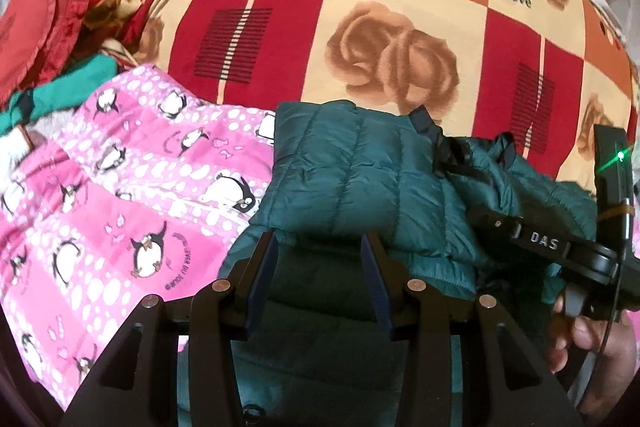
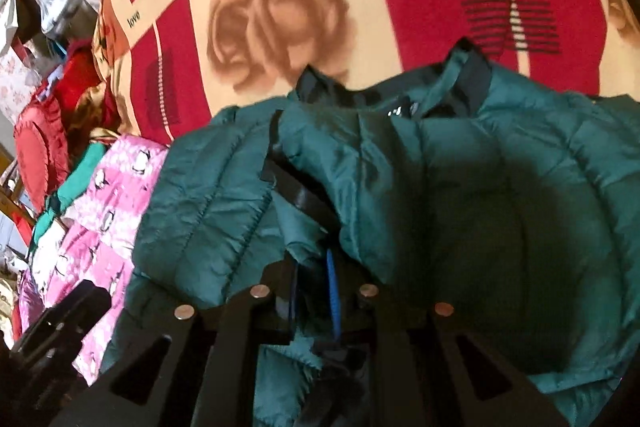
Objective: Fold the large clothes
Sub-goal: 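Fold the held sleeve and side across the jacket body with the right tool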
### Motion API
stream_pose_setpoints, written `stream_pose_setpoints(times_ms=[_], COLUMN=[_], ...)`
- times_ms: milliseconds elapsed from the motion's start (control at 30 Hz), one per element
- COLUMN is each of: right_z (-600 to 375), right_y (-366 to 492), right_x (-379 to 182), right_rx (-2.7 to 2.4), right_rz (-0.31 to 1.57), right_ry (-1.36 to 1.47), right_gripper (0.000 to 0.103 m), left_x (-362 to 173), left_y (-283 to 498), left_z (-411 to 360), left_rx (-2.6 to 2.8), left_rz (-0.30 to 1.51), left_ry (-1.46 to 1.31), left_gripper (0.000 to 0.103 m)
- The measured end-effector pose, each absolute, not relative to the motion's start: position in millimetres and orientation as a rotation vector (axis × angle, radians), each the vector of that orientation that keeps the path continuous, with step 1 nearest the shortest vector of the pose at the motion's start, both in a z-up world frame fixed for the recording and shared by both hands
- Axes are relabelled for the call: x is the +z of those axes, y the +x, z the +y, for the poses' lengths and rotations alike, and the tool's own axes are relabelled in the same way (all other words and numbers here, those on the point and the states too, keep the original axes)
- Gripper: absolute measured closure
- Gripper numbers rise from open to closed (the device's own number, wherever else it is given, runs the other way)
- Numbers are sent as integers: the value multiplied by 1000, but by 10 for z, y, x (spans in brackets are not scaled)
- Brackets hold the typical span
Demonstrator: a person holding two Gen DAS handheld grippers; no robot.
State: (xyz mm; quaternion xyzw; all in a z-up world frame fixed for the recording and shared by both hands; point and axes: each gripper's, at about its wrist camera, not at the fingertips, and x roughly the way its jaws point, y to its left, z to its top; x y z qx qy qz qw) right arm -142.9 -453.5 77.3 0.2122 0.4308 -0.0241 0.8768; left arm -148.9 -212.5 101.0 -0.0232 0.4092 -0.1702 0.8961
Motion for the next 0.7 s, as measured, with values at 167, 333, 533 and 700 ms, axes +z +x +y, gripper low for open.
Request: stream_pose_setpoints(times_ms=[167,333,533,700], right_z=[-4537,-4733,-5185,-5500], right_y=[-1655,-2069,-2581,-2927], right_x=[1109,1511,1715,1770], right_rx=[12,-20,-124,-184], right_rz=[861,784,729,701], right_ry=[443,389,426,469], right_gripper=[42,34,30,29], left_x=[1045,1154,1238,1150], left_y=[-1480,-1488,-1408,-1301], left_z=[-2135,-2274,-2649,-3122], left_rx=[-379,-480,-584,-600], left_rz=[869,877,916,990], left_ry=[-96,-159,-231,-194], left_gripper=[86,77,61,61])
